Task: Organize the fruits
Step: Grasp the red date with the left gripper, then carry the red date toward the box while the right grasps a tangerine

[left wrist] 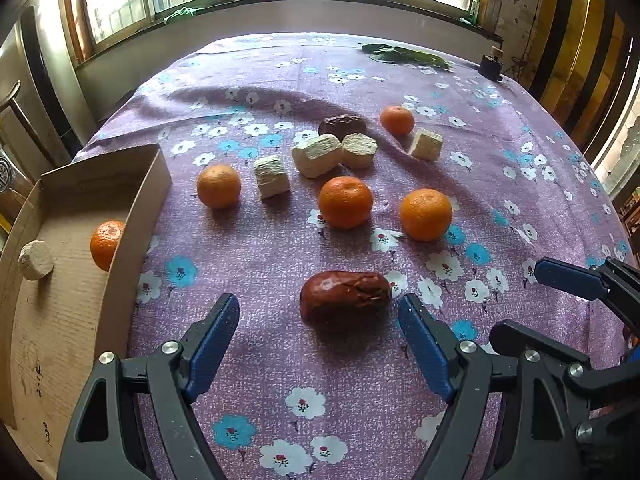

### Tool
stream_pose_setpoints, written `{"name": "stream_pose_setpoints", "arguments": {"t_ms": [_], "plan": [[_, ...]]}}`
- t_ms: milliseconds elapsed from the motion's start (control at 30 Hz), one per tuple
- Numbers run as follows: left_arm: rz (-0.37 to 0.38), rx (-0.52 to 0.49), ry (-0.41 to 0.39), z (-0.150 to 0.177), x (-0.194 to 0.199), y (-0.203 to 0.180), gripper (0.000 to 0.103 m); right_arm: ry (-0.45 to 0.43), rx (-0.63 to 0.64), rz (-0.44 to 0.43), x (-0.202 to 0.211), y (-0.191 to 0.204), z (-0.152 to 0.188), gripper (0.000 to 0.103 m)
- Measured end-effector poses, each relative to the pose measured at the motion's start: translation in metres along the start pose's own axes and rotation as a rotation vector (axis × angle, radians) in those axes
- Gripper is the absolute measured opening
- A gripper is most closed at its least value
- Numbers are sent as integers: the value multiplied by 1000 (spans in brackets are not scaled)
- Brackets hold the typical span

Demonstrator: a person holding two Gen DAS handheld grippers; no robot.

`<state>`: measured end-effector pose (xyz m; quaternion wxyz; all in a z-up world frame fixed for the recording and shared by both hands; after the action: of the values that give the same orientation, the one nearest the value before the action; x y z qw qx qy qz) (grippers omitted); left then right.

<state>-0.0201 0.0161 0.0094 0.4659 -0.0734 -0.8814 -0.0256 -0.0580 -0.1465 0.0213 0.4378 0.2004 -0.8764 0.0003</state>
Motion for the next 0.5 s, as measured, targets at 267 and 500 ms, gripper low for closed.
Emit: {"name": "stream_pose_setpoints", "arguments": {"t_ms": [267, 500], "plan": [[-6, -11, 3, -5, -10, 0, 46, -10, -11, 2, -10, -7, -16, 74], [9, 10, 1, -5, -4, 12, 45, -3, 39, 30, -37, 4, -40, 74]]}}
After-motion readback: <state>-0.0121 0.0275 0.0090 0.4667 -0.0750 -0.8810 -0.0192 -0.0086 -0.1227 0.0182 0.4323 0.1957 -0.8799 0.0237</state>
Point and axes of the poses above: each gripper's, at about its wrist camera, not at the fingertips, and x roughly against the way its jaws point, y to its left, z to its underside, the point moved 1 cm from there along -x, roughly the way its jaws point, and after that the axes turned 1 degree about -y, right-handed, at the moved point
